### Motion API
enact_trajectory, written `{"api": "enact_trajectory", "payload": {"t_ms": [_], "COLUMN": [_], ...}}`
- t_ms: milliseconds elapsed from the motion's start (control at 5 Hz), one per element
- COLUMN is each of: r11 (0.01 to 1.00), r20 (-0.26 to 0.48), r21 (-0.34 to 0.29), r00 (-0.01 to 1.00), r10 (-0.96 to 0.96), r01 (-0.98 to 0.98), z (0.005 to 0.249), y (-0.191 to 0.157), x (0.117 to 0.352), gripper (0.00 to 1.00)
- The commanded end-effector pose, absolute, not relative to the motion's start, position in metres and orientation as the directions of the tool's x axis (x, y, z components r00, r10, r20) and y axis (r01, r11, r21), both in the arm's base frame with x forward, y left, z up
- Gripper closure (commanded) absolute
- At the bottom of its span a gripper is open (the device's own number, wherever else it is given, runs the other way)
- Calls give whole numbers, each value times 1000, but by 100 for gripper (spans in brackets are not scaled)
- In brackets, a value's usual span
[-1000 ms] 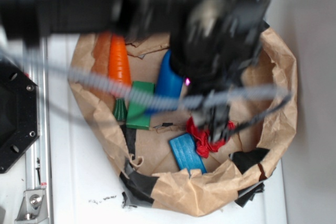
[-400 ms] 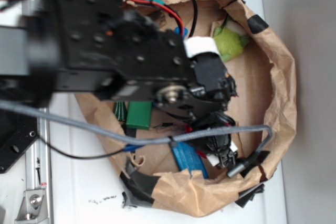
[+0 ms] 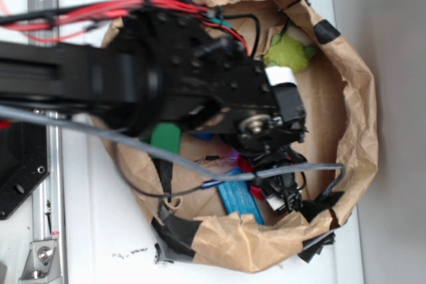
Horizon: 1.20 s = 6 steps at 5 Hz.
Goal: Grab the red paper.
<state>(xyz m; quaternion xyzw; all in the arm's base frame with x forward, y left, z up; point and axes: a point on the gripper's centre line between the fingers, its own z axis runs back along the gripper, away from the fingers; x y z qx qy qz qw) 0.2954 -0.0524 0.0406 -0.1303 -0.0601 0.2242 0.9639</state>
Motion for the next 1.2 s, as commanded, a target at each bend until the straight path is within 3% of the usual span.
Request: {"api": "enact_trajectory", "payload": {"t_ms": [0, 200, 400, 600, 800, 1000], "r11": [906, 910, 934, 947, 974, 987], "r20": [62, 67, 22, 32, 36, 111], "r21": [-227, -219, -217, -224, -149, -109], "r00": [923, 926, 955, 970, 983, 985], "r10": [380, 373, 295, 241, 180, 131], "r01": [-358, -351, -284, -228, -173, -119], "z": [22, 27, 49, 75, 107, 153], "y": [-57, -57, -56, -50, -37, -21], "x": [290, 290, 292, 292, 287, 276], "gripper": [100, 100, 100, 100, 100, 100]}}
